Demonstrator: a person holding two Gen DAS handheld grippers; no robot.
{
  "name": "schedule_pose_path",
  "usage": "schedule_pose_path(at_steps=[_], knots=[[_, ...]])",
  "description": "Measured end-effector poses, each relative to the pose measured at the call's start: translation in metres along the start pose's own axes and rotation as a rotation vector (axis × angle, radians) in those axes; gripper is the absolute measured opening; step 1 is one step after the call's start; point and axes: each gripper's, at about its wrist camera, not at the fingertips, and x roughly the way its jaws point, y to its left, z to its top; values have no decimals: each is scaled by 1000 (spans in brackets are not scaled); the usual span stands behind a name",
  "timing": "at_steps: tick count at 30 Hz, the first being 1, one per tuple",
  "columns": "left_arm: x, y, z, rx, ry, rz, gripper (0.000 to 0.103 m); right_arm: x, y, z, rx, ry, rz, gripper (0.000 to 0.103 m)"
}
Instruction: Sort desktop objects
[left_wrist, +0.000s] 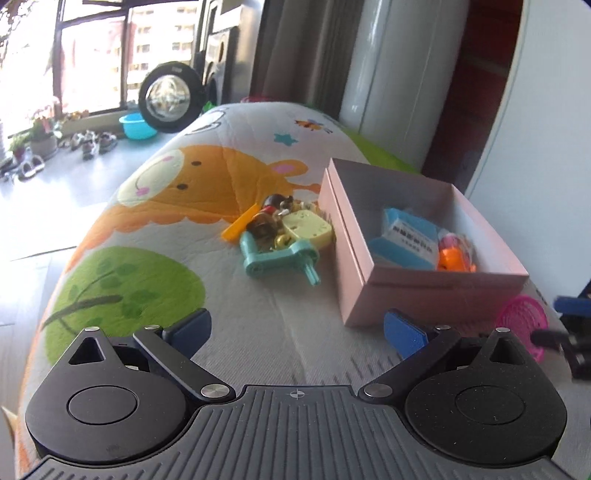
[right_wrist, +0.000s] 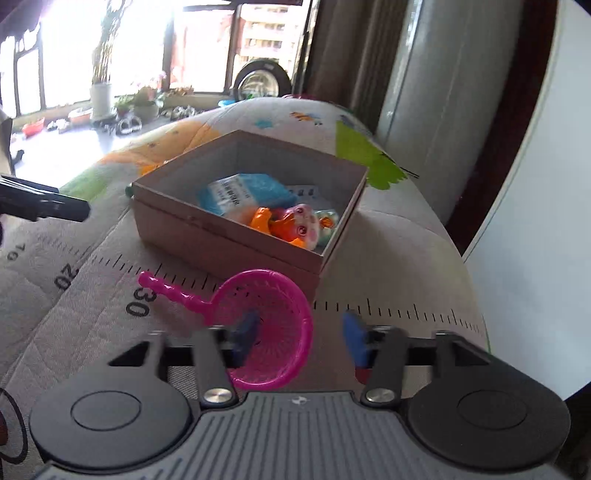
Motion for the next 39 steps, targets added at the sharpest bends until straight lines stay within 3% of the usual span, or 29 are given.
schedule_pose_path(at_steps=[2,5,9,11,14,19,22,25,28,32,34,36,37,38,39], knots=[[28,-4,13,19,17,33,103,-2,-4,-9,54,-29,24,82],[49,2,30,-30,18,69,103,1,0,-24,91,-42,35,83],[52,13,36,-90,9,36,103,12,4,-44,126,-54,32,90],[51,14,34,-77,6,50,103,21,3,-47,149,-9,50,90],[53,14,31,-59,9,50,103,20,-4,-43,183,-34,80,93],[50,7,24,-61,-53,-106,103,2,3,-16,59,-129,80,93],[50,-10,25,-23,-98,-216,103,-10,-10,16,73,-172,86,99],[57,-29,21,11,-87,-288,103,-14,-29,50,146,-165,108,100],[52,-44,12,57,-87,-302,103,-13,-42,83,221,-130,165,101],[29,-49,-10,75,-59,-488,103,-3,-25,122,199,-113,236,103],[12,-50,-23,85,-86,-414,103,11,1,142,130,-103,252,103],[6,-52,-32,85,-62,-187,103,31,28,158,70,-62,285,103],[7,-52,-38,93,-59,-35,103,47,45,170,46,-22,309,103],[9,-50,-42,99,-64,71,103,62,59,179,37,16,324,103],[13,-48,-46,96,-53,128,103,83,76,190,34,59,333,103]])
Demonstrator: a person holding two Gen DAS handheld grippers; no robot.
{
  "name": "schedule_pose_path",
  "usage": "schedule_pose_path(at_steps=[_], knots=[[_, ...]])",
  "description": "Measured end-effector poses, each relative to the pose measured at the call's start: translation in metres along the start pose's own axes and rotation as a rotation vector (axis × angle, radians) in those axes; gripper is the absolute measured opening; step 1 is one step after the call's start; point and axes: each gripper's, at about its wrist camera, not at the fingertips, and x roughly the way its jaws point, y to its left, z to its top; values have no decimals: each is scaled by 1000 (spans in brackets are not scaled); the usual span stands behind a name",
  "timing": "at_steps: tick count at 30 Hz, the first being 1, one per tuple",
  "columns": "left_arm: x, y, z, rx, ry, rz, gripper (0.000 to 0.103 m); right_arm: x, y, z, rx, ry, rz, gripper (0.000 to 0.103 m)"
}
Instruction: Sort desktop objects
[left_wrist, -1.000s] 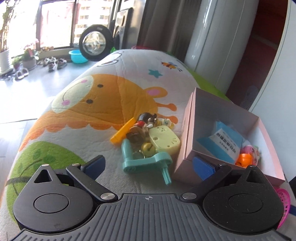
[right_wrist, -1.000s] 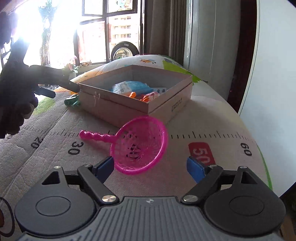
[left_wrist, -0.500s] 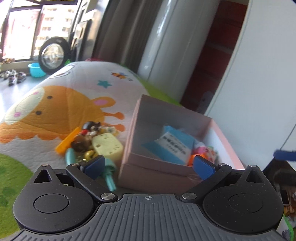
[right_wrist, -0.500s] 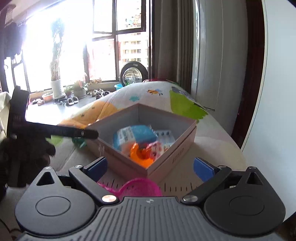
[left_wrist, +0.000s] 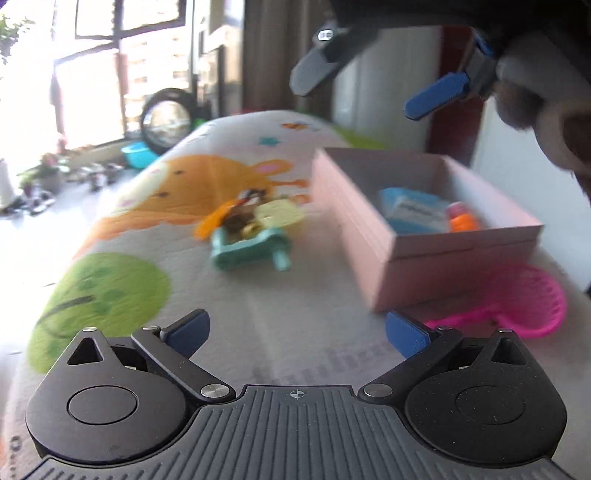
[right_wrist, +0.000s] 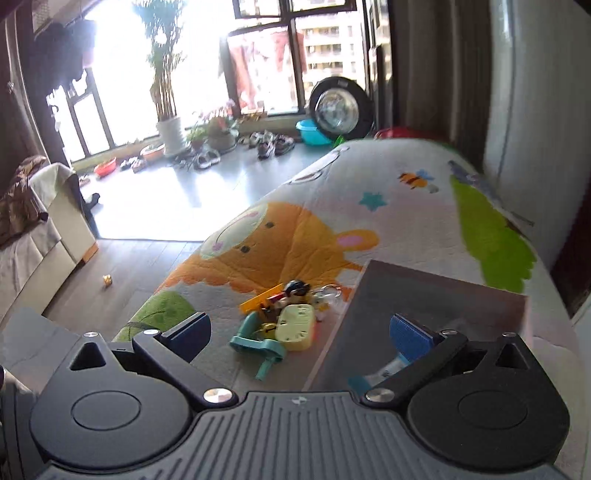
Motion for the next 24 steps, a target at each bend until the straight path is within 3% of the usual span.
schedule_pose_path(at_steps=[2,3,7,8,12,20,24], knots=[[8,8,-4,-34,73,-24,103,42,16,18,-2,43,-20,99],[10,10,-6,-42,94,-44,103,64,25,26,-24,67,-40,90],[6,14,-11,-32,82,-63,103,147,36,47,-62,154,-156,75],[5,16,-12,-36,81,-65,103,162,35,49,-61,172,-174,66],[-6,24,-18,-44,61,-61,103,200,22,41,-91,277,-241,44],[-20,27,-22,-33,38,-50,103,142,48,-10,-79,440,-9,43],[-26,19,-33,-4,48,-74,103,95,73,-40,-108,543,166,44]])
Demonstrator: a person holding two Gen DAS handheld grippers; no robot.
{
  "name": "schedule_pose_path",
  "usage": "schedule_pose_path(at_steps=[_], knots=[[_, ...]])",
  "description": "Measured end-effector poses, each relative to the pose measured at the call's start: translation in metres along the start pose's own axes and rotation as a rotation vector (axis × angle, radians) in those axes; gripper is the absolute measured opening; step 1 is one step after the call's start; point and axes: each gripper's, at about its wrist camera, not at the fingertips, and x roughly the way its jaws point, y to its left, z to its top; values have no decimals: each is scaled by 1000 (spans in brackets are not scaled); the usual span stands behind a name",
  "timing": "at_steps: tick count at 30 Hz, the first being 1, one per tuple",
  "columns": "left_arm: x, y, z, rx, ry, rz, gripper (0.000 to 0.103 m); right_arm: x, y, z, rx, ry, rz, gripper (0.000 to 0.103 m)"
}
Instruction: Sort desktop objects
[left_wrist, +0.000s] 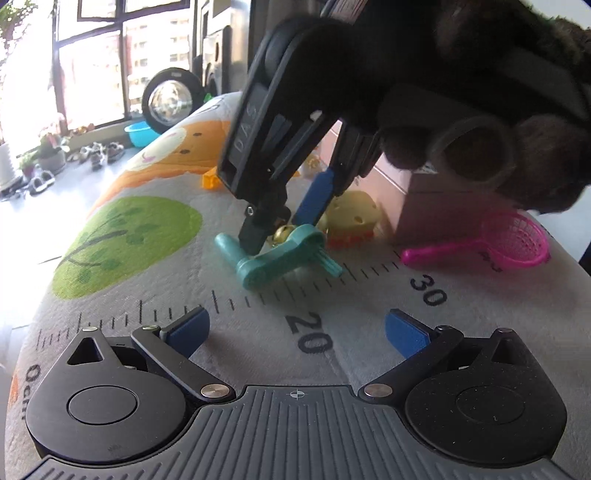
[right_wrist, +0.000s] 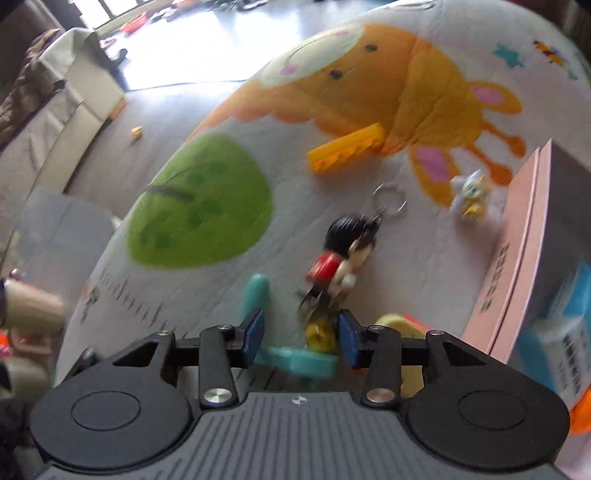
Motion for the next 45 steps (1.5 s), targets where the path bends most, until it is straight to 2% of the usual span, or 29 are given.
schedule_pose_path(at_steps=[1,3,5,7,9,12,13,16,18,21,23,25,26,27,29,32,36,38,40,42,44,45], knots=[[0,-3,-2,10,1,-5,103,-9,6,-7,-28,-7,21,45],[-2,-11,-5,34,-1,-1,103,-31,14,-10,-84,-90,-26,58],[0,-14,-4,46,-5,7,103,-50,10,0,-79,-200,-143,62],[1,-14,-5,44,-2,9,103,-53,-5,18,-51,-255,-271,62],[0,-11,-8,35,0,4,103,-43,-24,38,-16,-261,-363,54],[-2,-8,-10,16,-3,-11,103,-20,-46,62,37,-223,-438,42],[-3,-6,-10,9,-6,-16,103,-13,-53,67,36,-214,-468,42],[-4,-3,-10,-10,-12,-30,103,10,-56,74,-12,-186,-540,27],[-4,-1,-10,-17,-14,-35,103,20,-52,74,-36,-178,-561,26],[-4,0,-10,-20,-16,-39,103,10,-46,64,-25,-160,-485,26],[-4,0,-10,-23,-16,-37,103,-7,-33,46,-30,-132,-358,26],[-5,0,-10,-24,-16,-35,103,-28,-13,22,-101,-98,-251,26],[-4,-1,-10,-22,-15,-32,103,-39,-4,10,-141,-92,-202,32],[-4,-2,-10,-19,-14,-28,103,-51,1,2,-160,-101,-165,44],[-2,-4,-9,-11,-11,-21,103,-67,5,-1,-138,-156,-144,53],[-2,-5,-10,-8,-10,-17,103,-65,-4,21,-11,-221,-154,56],[-2,-3,-10,-12,-12,-22,103,-19,-32,75,232,-245,-107,57],[-3,-1,-10,-18,-14,-28,103,7,-39,95,288,-240,-126,57],[-4,0,-10,-26,-17,-35,103,25,-41,107,307,-238,-154,52],[-4,1,-10,-30,-19,-40,103,36,-39,109,264,-225,-166,17],[-4,2,-10,-33,-20,-42,103,35,-33,101,216,-212,-170,11],[-4,2,-10,-33,-20,-42,103,31,-30,94,198,-212,-166,11]])
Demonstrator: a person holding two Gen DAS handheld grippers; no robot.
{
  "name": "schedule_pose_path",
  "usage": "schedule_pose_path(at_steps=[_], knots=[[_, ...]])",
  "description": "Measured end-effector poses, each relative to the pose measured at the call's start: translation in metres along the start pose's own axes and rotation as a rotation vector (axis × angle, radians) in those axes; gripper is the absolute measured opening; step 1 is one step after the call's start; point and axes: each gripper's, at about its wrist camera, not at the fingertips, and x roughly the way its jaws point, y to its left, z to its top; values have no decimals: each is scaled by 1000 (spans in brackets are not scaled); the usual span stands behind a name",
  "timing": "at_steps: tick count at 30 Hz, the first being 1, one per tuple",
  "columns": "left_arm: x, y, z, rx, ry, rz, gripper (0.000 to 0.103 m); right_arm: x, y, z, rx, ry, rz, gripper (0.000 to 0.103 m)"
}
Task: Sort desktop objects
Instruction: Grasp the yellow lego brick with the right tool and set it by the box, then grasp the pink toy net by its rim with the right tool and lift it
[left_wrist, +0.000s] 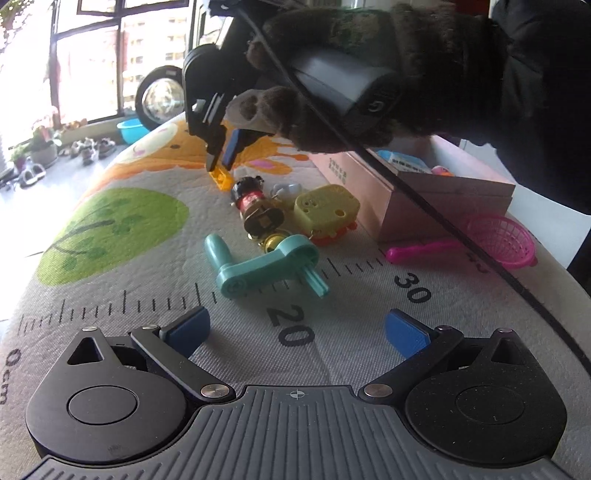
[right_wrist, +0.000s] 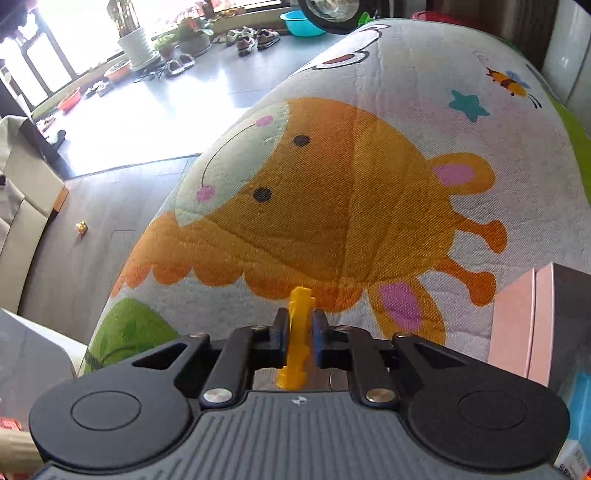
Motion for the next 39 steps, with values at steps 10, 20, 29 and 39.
schedule_pose_path(at_steps=[10,20,29,39], knots=[[-6,-7,-2,30,-15,20,103,-162,-56,-102,-8,-137,213,11],[-13,-82,5,207,53,-102,103,-205,-110,-226,-162,-395,-214,97],[-4,-108,9,250,108,-65,103,-191,-157,-239,-25,-584,-236,99],[-9,-100,6,235,102,-40,103,-121,-211,-185,177,-428,-253,51]])
